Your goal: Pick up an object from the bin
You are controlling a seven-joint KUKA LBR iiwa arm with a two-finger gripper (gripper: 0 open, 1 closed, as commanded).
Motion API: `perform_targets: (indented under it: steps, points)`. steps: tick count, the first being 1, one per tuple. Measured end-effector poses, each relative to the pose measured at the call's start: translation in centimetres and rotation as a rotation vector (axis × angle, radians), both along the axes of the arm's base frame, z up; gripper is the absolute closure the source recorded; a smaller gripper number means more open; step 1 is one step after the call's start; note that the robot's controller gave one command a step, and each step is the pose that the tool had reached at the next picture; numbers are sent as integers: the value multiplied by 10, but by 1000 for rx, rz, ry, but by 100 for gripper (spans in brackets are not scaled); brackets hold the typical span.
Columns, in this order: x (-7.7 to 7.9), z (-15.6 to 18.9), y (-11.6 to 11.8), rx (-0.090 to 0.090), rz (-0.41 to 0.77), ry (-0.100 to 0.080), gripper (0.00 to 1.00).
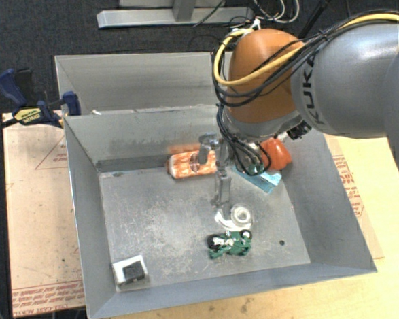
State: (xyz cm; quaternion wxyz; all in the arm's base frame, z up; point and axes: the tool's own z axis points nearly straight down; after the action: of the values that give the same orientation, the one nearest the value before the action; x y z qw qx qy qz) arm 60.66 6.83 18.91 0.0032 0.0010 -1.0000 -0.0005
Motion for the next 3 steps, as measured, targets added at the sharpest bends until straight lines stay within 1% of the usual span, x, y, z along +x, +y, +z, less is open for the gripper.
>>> perform_targets:
  steps: [1,2,3]
  points:
    - [1,5,0,0,-1,-8,0]
    - [21,-23,9,1,1,-12,0]
    - [-9,-21,-1,1,-11,-8,100]
